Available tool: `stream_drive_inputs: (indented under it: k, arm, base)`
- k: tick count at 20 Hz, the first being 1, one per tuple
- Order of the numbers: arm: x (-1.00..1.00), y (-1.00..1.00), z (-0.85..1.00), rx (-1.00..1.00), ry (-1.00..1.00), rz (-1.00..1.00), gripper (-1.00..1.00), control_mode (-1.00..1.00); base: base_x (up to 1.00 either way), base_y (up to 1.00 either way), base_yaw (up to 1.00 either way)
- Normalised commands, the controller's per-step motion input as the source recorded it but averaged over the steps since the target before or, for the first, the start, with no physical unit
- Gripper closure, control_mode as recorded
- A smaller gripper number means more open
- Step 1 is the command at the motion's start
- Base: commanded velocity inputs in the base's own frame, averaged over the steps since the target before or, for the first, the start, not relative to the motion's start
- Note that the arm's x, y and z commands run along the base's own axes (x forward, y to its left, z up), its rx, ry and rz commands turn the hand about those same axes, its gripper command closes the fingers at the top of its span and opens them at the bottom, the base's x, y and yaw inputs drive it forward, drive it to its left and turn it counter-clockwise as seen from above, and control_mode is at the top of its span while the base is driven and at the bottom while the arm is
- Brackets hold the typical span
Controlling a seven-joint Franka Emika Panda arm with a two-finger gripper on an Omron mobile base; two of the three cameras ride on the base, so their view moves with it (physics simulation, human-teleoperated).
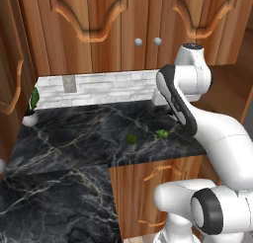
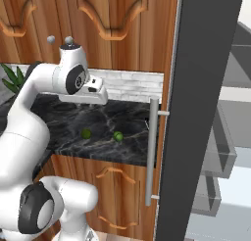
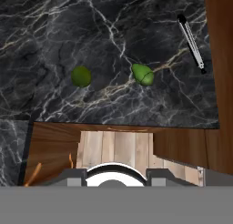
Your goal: Place the lime and avocado inside the fridge drawer. Close the drawer after placing the vegetables.
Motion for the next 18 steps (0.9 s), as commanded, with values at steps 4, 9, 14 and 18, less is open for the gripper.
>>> stream_drive_inputs:
  k: [4,9,14,18]
  arm:
    - [-0.42,0.50,-0.26,-0.08,-0.04,0.08,-1.00,-1.00]
    - [0.28,0.90,-0.94,-0.08,0.16,0.03,-1.00,-1.00]
    - [0.55,0.26,-0.83,-0.01,0.13,0.04,-1.00,-1.00]
    - [0.33,0.01,-0.42,0.00,0.02,0.09,-1.00,-1.00]
  base:
    - [0.00,0.00,0.00]
    - [0.00,0.00,0.00]
    - [0.00,0.00,0.00]
    - [0.00,0.00,0.00]
